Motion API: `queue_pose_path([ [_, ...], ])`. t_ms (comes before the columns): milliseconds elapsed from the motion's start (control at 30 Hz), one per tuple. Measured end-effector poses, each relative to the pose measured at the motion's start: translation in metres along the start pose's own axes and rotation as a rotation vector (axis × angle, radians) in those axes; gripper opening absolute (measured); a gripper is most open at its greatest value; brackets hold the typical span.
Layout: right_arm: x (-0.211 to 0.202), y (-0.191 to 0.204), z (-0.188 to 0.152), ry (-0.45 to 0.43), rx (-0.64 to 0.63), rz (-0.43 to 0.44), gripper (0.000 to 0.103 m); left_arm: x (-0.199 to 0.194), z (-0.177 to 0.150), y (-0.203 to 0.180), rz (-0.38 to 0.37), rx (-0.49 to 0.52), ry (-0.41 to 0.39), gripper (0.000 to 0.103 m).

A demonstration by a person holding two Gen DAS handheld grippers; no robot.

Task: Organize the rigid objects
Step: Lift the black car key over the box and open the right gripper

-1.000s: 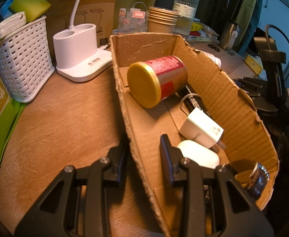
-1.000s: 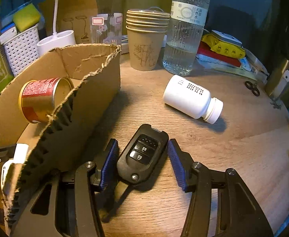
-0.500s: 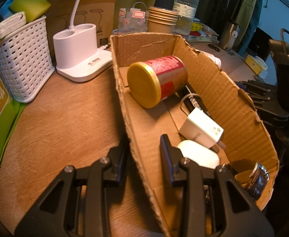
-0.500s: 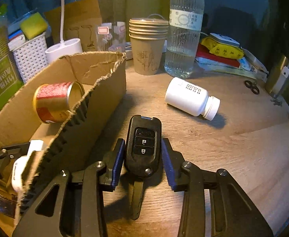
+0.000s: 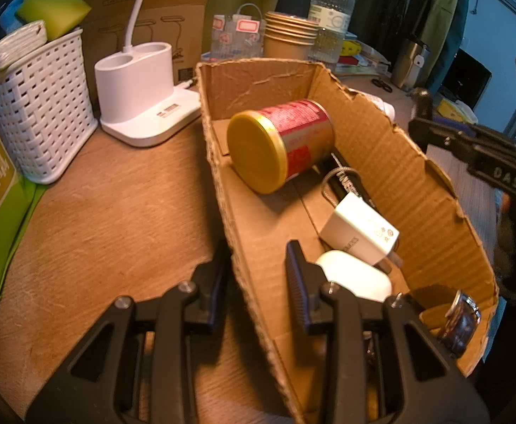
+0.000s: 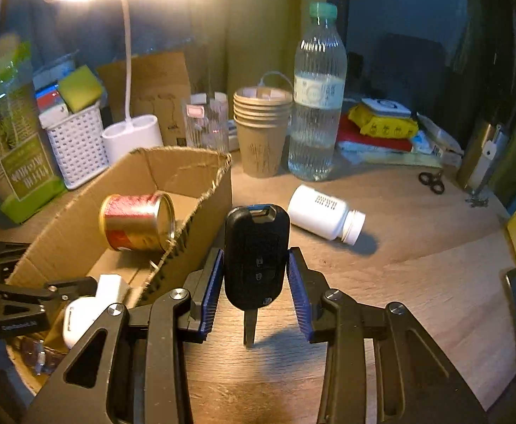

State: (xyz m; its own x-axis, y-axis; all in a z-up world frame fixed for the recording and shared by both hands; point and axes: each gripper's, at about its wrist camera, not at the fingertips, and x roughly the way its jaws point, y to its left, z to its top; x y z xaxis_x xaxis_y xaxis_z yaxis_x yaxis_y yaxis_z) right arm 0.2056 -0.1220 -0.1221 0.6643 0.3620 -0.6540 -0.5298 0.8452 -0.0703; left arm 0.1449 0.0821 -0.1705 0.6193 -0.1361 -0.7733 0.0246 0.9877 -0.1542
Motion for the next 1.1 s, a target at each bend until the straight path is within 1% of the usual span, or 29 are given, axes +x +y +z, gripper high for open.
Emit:
queue_pose_path([
  [467, -0.032, 0.010, 0.012, -0.075, -0.021, 0.001, 0.037, 0.000, 0.000, 0.000, 0.000, 0.000, 0.000, 0.034],
  [800, -0.061, 0.015, 0.020, -0.150, -0.017, 0.007, 0.037, 0.000, 0.000, 0.000, 0.000, 0.000, 0.000, 0.034],
  [1100, -0.077, 0.027, 0.023, -0.184, -0.043, 0.023, 0.037, 0.000, 0.000, 0.000, 0.000, 0.000, 0.000, 0.034],
])
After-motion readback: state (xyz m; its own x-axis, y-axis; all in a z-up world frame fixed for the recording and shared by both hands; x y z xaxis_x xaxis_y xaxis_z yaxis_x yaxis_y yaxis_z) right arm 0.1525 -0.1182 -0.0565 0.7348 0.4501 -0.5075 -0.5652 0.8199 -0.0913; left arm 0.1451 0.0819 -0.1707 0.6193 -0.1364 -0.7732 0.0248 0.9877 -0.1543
